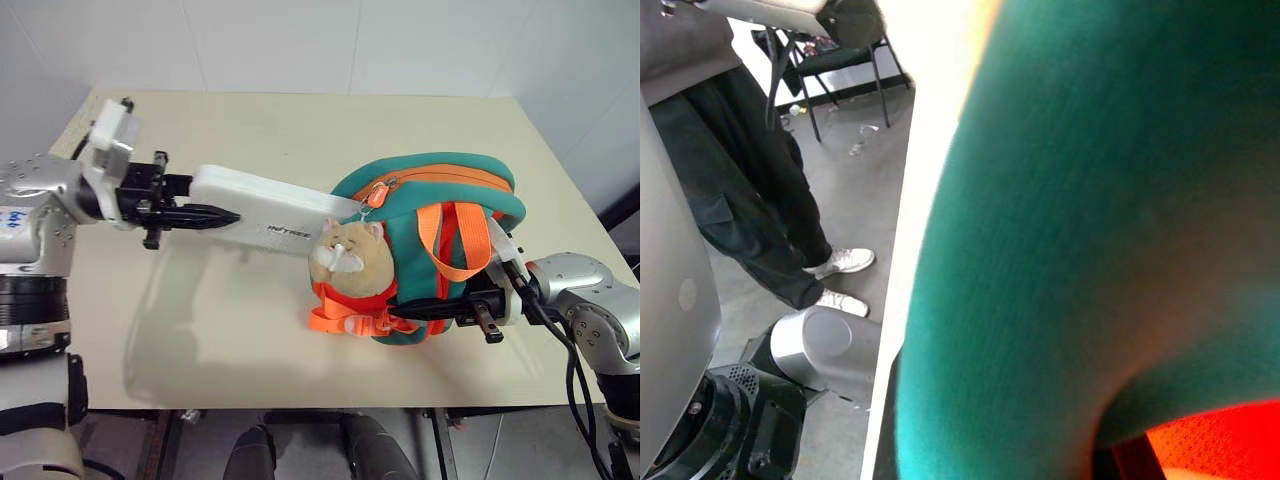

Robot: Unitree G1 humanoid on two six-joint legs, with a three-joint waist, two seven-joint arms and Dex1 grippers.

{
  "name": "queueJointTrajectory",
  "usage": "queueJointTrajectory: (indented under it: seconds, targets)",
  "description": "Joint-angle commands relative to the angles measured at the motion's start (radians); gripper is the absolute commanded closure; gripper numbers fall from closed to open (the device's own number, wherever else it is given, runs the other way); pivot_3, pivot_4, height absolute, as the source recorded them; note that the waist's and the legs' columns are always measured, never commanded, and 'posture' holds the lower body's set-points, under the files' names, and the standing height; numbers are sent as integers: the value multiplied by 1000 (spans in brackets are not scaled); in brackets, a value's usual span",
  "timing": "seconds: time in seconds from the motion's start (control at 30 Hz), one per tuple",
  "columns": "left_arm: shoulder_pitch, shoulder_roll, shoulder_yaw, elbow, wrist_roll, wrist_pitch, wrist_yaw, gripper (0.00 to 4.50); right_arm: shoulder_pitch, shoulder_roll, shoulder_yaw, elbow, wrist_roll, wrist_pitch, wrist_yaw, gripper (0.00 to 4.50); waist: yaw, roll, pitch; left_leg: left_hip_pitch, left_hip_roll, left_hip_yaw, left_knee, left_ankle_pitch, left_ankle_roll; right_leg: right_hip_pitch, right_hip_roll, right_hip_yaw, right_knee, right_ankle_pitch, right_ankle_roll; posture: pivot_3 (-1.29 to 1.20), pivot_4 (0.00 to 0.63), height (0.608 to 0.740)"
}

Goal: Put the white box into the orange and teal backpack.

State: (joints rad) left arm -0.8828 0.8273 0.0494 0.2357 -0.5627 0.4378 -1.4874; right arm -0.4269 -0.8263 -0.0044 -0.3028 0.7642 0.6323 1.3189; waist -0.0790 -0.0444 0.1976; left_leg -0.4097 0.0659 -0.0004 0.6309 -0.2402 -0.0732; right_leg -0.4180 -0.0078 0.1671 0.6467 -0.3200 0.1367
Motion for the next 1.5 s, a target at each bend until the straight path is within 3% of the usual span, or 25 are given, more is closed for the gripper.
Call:
queueJointTrajectory:
  seconds: [0.03, 0.47, 0.67, 0.8, 0.83, 1.1, 1.37, 1.5]
  targets:
    - [-44, -45, -53, -63, 21, 22, 26, 3183, -19, 10, 2, -5, -4, -12, 3, 4500, 1, 0, 0, 0, 0, 0, 0, 0, 0, 0, 0, 0, 0, 0, 0, 0, 150, 740]
    - [-105, -364, -246, -110, 127, 72, 181, 3184, -40, 53, 17, 12, -32, -21, -11, 4500, 3, 0, 0, 3, 0, -2, 0, 0, 1, 5, 0, 0, -1, 0, 1, 0, 150, 740]
    - [-120, -417, -292, -109, 192, 104, 233, 3192, -40, 59, 15, 10, -35, -23, -22, 4500, -3, 0, 0, 4, -1, -2, 1, 0, 1, 6, 1, 0, -1, 0, 2, 0, 150, 740]
    - [-156, -402, -288, -107, 209, 171, 258, 3193, -38, 64, 13, 8, -34, -24, -33, 4500, 1, 0, 0, 4, -1, -3, 1, 0, 1, 6, 1, 1, -1, 0, 3, 0, 150, 740]
    - [-164, -391, -278, -116, 196, 206, 257, 2466, -37, 64, 12, 8, -34, -26, -36, 4500, 1, 0, 0, 4, -1, -3, 1, 0, 1, 7, 1, 1, -1, 0, 3, 0, 150, 740]
    - [-178, -295, -148, -223, 97, 323, 265, 92, -32, 61, 15, 21, -42, -38, -36, 4500, -6, 1, 0, 4, -1, -3, -1, 0, 1, 5, 1, 1, -1, 0, 3, 0, 150, 740]
    - [-109, -121, 27, -328, -75, 463, 240, 19, -42, 62, 22, 41, -55, -53, -34, 4500, -4, 1, 1, 4, -1, -3, 0, 0, 1, 5, 1, 0, -1, 0, 3, 0, 150, 740]
    - [-71, -106, 151, -424, -211, 549, 314, 19, -41, 62, 21, 49, -62, -59, -29, 4500, -4, 1, 1, 4, -1, -3, 1, 0, 1, 6, 1, 0, -1, 0, 3, 0, 150, 740]
